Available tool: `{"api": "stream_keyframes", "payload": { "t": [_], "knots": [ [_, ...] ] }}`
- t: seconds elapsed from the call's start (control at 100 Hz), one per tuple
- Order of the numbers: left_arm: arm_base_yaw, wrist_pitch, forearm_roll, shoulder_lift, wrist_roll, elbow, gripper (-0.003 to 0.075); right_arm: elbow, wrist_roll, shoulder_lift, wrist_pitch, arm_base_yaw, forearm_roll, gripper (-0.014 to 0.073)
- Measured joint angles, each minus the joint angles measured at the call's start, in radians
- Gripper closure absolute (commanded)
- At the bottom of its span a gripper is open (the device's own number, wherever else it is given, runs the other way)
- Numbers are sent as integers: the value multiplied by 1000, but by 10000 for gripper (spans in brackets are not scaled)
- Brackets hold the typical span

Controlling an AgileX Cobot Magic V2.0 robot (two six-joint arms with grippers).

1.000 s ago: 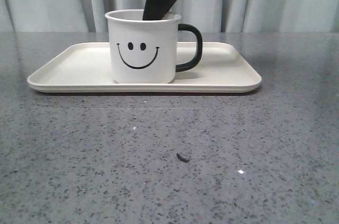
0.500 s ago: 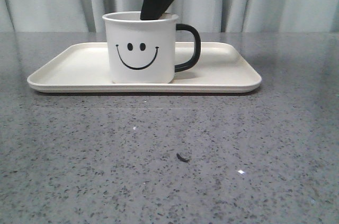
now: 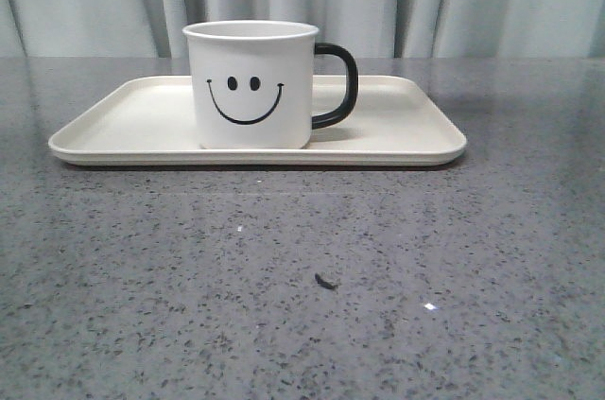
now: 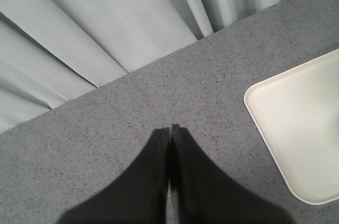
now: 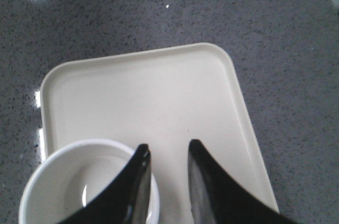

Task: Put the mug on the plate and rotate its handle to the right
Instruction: 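Open the right gripper and raise it out of the mug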

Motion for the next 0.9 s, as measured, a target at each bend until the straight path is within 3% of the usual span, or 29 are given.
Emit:
{"api": "stream_keyframes", "payload": {
  "t": [0.28,0.65,0.9],
  "knots": [
    [0,0,1,0,0,0,739,-38,140,-172,-41,-111,8,439],
    [0,0,2,0,0,0,739,-44,291,-487,-111,-406,16,528],
    [0,0,2,0,-2,0,739,97,350,-662,-188,-558,20,667]
  ]
}}
